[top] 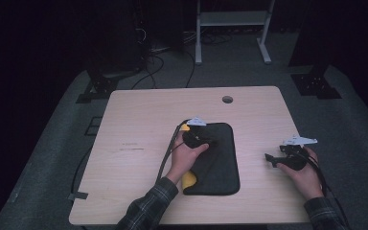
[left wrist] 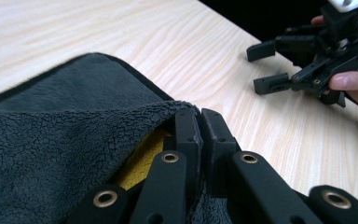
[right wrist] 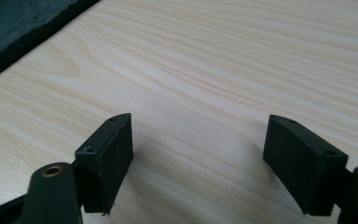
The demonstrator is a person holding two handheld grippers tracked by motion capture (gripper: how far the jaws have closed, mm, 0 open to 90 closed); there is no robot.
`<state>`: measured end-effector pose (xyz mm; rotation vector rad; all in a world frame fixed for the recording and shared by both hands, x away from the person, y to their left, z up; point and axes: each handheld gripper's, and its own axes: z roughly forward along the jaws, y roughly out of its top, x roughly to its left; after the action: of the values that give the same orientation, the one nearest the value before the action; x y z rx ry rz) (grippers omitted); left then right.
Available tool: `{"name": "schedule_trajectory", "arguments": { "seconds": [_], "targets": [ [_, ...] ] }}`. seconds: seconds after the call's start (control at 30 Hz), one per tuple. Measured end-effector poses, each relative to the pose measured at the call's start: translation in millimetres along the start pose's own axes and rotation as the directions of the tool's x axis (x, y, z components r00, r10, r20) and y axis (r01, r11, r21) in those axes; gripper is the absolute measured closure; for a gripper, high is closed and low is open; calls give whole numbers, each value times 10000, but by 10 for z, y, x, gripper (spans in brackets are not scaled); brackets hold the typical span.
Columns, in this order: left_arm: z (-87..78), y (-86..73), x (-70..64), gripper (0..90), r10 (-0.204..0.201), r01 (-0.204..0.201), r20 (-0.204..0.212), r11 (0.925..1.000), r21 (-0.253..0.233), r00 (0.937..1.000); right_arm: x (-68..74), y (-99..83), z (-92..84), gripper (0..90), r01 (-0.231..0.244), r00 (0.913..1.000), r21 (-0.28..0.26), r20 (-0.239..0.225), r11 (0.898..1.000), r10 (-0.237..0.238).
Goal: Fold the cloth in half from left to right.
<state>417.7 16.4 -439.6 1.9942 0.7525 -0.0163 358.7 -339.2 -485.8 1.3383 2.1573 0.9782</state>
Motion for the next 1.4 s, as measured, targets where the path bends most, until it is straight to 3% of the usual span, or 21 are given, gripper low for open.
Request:
{"name": "schedule_trajectory", "arguments": {
  "seconds": [0.43,0.6,0.77,0.9,1.13,1.4],
  "targets": [
    [412,-61,23,843,-117,109,81,9958,914,9999,1,1,1,227,-12,10000,4,-7,10000,12],
    [435,-51,-10,751,10,-20,124,9966,823,9999,0,2,2,225,-6,10000,6,-12,10000,6],
    [255,31,-66,626,449,-449,9,9987,244,9990,1,2,3,223,-12,10000,8,-19,10000,12],
    [57,63,-51,551,766,-763,-249,9970,148,9968,0,4,6,214,16,10000,29,-37,10000,-16],
    [-332,-42,52,512,648,-662,-761,9977,-154,9950,4,9,12,205,17,10000,45,-20,10000,-17],
    [-690,-253,212,431,675,-665,-1688,9977,119,9833,6,10,14,181,55,10000,72,-59,10000,-54]
  ]
}}
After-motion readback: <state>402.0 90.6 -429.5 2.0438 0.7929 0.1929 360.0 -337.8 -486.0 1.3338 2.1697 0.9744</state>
